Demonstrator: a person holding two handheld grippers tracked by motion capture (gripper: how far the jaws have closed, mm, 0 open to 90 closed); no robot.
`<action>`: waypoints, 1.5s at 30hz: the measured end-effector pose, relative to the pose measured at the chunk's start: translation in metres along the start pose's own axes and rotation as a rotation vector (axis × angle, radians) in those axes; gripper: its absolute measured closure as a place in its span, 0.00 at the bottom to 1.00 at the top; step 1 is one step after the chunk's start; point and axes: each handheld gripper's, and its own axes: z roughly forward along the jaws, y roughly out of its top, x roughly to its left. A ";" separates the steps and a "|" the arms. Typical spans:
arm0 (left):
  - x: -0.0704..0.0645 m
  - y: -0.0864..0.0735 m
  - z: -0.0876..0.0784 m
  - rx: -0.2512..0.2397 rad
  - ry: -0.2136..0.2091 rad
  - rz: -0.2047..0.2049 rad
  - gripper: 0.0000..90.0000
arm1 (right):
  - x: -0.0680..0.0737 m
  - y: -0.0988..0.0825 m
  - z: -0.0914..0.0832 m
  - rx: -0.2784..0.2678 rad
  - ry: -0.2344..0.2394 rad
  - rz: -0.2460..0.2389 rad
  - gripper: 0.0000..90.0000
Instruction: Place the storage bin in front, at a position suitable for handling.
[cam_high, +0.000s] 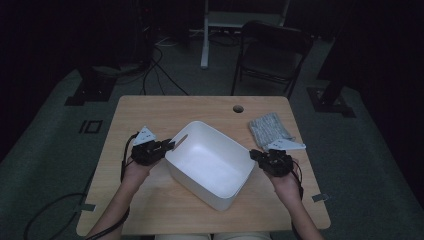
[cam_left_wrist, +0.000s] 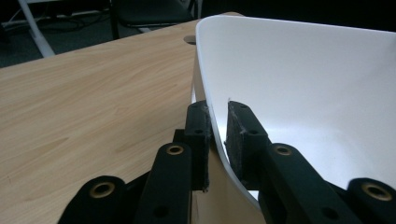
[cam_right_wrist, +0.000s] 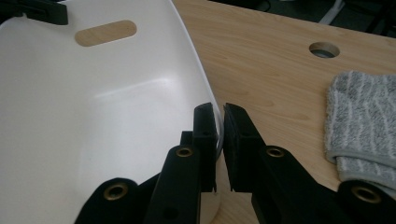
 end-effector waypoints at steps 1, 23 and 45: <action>0.000 0.000 0.000 0.000 -0.001 -0.004 0.88 | -0.001 0.001 0.001 0.000 -0.005 -0.005 0.94; -0.021 -0.012 -0.018 0.001 0.054 -0.049 0.85 | -0.017 0.017 0.020 0.014 0.001 -0.016 0.97; -0.049 -0.019 -0.028 -0.006 0.063 -0.123 0.74 | -0.034 0.032 0.038 0.018 0.020 0.014 0.93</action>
